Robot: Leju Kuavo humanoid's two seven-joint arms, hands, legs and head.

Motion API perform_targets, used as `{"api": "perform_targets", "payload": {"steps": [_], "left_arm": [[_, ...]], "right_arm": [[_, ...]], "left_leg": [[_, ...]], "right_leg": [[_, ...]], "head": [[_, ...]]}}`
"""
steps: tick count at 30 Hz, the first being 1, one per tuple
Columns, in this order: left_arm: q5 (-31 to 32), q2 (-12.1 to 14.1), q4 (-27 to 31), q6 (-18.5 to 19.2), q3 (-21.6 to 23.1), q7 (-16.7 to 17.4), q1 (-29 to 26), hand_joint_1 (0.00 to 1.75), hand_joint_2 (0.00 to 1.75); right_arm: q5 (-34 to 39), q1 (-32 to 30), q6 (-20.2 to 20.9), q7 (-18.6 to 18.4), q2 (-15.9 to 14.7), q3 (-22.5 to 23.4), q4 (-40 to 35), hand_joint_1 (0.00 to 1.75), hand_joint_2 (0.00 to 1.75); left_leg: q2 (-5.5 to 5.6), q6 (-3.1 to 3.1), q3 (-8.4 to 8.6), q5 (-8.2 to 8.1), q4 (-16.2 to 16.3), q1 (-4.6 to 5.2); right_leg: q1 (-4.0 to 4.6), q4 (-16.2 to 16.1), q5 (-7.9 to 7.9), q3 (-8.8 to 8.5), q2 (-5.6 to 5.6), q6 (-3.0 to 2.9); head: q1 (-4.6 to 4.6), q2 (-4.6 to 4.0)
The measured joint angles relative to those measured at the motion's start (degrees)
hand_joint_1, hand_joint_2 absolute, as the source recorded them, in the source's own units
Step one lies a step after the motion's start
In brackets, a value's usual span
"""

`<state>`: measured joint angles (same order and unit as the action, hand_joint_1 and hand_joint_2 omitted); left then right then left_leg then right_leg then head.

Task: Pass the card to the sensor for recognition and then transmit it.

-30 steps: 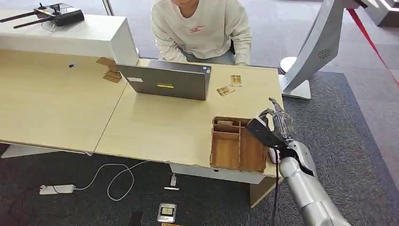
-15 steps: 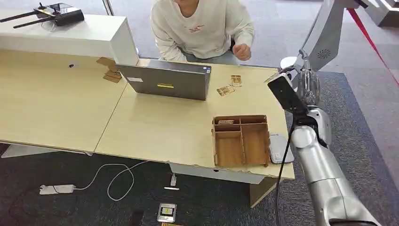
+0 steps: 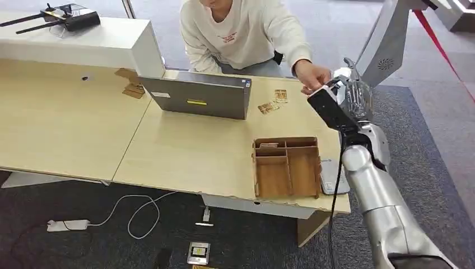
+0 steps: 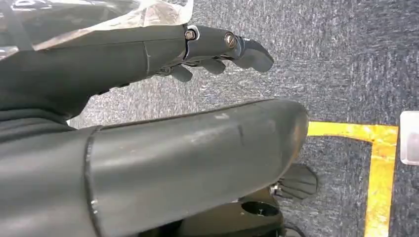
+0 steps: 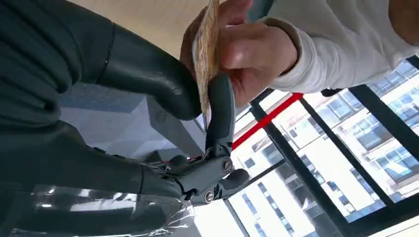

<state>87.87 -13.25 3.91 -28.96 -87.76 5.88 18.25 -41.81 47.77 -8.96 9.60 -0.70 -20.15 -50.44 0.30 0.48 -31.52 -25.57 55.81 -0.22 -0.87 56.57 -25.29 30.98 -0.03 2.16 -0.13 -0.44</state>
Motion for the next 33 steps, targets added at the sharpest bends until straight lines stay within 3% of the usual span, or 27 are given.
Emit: {"api": "perform_targets", "payload": {"steps": [12,13,14,15,24,29,33], "left_arm": [[0.28,0.07,0.00,0.35,0.07,0.98,1.04,0.00,0.00],[0.28,0.13,0.00,0.37,0.07,0.98,1.05,0.00,0.00],[0.28,0.20,0.00,0.50,0.07,0.98,1.06,0.00,0.00],[0.28,0.24,0.00,0.59,0.09,1.05,1.06,0.00,0.00],[0.28,0.50,0.00,1.24,0.11,1.48,0.98,0.00,0.00],[0.28,1.00,0.00,2.47,0.04,1.09,0.59,0.00,0.00],[-0.37,1.33,0.00,3.26,0.02,1.09,0.01,0.00,0.00]], "right_arm": [[-3.32,5.42,-0.13,0.79,5.20,-2.38,11.86,1.75,1.75],[-3.32,5.51,-0.15,0.83,5.44,-2.43,12.63,1.64,1.75],[-3.32,5.57,-0.28,0.94,5.57,-2.54,13.24,0.54,1.75],[-3.32,5.58,-0.50,1.05,5.62,-2.73,13.72,0.00,1.75],[-2.16,6.90,-6.38,2.01,5.99,-3.04,17.28,0.00,1.75],[2.45,8.88,-15.86,4.32,3.63,-1.77,17.72,0.00,1.75],[6.67,9.20,-22.70,6.56,-0.66,0.68,17.55,0.00,1.75]], "left_leg": [[0.02,-0.01,0.00,0.00,0.00,-0.02],[0.02,-0.01,0.00,0.00,0.00,-0.01],[0.02,-0.01,0.00,0.00,0.00,-0.01],[0.02,-0.01,-0.01,0.00,0.00,-0.01],[0.00,-0.01,0.01,0.00,0.00,-0.01],[0.01,0.00,0.03,0.01,0.02,-0.01],[0.02,0.02,0.03,-0.01,0.05,0.02]], "right_leg": [[0.01,-0.01,-0.01,0.01,0.00,0.00],[0.01,-0.01,-0.01,0.01,0.00,0.01],[0.01,-0.01,-0.01,0.01,0.00,0.01],[0.00,-0.01,-0.01,0.01,0.00,0.01],[0.01,-0.01,0.00,0.03,0.00,0.00],[-0.01,-0.03,0.00,0.03,0.00,0.00],[-0.06,-0.08,0.00,0.03,0.00,0.01]], "head": [[0.00,0.00],[-0.02,0.00],[0.00,0.00],[-0.02,0.00],[-0.02,0.00],[0.00,0.00],[0.00,0.00]]}}
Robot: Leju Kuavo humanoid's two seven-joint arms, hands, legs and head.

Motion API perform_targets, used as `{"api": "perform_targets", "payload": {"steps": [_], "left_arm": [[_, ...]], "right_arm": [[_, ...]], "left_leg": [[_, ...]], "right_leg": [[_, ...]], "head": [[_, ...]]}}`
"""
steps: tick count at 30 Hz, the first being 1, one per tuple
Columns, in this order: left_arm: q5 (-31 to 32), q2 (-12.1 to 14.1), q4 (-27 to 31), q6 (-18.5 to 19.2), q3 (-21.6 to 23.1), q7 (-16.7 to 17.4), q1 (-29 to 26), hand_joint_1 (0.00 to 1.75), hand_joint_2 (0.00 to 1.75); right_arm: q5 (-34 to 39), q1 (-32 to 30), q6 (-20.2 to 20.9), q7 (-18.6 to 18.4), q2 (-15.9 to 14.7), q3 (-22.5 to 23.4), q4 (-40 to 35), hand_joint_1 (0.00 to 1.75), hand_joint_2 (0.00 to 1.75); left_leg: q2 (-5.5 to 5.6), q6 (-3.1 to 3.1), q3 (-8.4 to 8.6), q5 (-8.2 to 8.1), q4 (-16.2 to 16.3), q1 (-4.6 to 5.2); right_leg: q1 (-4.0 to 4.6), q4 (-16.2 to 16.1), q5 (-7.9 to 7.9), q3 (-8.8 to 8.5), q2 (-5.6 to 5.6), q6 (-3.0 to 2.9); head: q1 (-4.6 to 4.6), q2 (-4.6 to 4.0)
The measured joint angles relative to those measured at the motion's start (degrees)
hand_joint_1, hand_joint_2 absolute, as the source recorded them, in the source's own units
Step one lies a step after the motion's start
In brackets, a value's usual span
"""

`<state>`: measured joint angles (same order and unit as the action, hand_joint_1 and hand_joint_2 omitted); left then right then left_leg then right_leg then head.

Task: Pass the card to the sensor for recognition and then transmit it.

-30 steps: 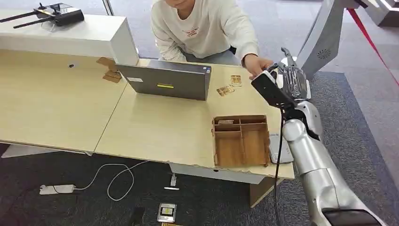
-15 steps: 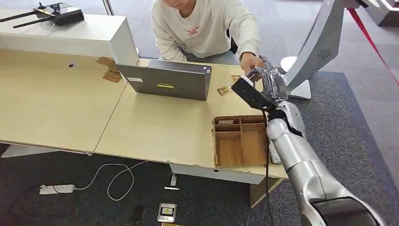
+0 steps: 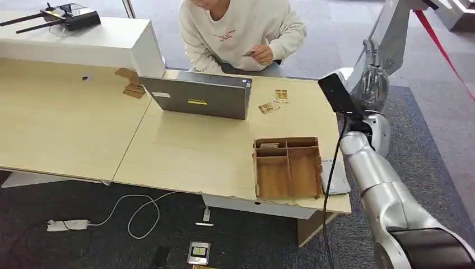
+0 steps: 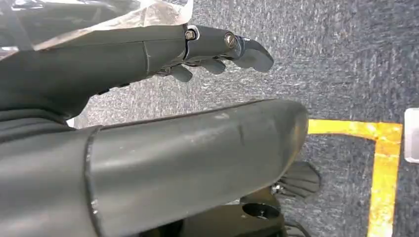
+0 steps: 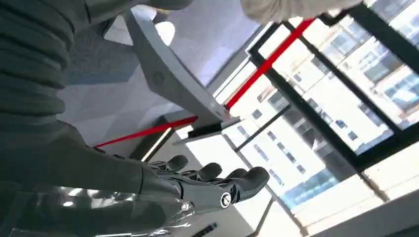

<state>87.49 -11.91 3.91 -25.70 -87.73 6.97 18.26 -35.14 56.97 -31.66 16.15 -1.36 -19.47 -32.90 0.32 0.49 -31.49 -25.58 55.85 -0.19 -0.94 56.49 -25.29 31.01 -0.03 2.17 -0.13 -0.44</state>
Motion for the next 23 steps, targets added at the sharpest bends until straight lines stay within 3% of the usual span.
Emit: {"api": "perform_targets", "payload": {"steps": [1,6,12,18,23], "left_arm": [[-0.13,0.04,0.00,0.39,0.00,-0.04,-0.16,0.00,0.00],[-2.17,0.57,0.00,0.96,-0.02,0.59,-0.40,0.00,0.00],[-4.70,0.48,-0.02,-2.54,-0.02,2.84,-0.96,0.00,0.00],[-7.32,-0.59,-0.26,-3.63,-0.02,4.35,-0.86,0.00,0.00],[-7.67,-1.73,-0.57,-3.70,-0.02,5.07,-0.38,0.00,0.00]], "right_arm": [[1.68,0.01,-2.66,0.52,-0.85,1.49,-0.15,0.00,1.75],[7.71,-1.04,-4.01,4.20,-7.17,7.46,0.20,0.00,1.75],[16.26,-5.89,-4.10,8.48,-14.47,16.72,1.97,0.00,1.75],[23.51,-13.98,-4.08,7.13,-16.68,23.31,5.70,0.00,1.75],[23.78,-20.77,-3.64,0.14,-15.45,25.41,9.09,0.00,1.75]], "left_leg": [[0.00,0.01,-0.01,-0.01,0.00,0.01],[0.06,0.05,0.03,-0.06,0.04,0.02],[-0.03,0.08,0.04,-0.15,0.05,0.03],[0.00,0.08,0.04,-0.15,0.03,0.00],[0.01,0.07,0.02,-0.15,0.01,-0.02]], "right_leg": [[-0.01,-0.01,0.00,-0.02,0.00,0.00],[0.00,-0.08,-0.01,-0.05,0.02,0.05],[0.01,-0.08,-0.01,-0.06,-0.10,0.05],[0.08,-0.09,-0.03,-0.06,-0.09,0.05],[0.13,-0.07,-0.04,-0.08,-0.09,0.04]], "head": [[-0.02,0.00],[-0.02,0.00],[0.00,0.00],[0.02,0.00],[0.02,0.00]]}}
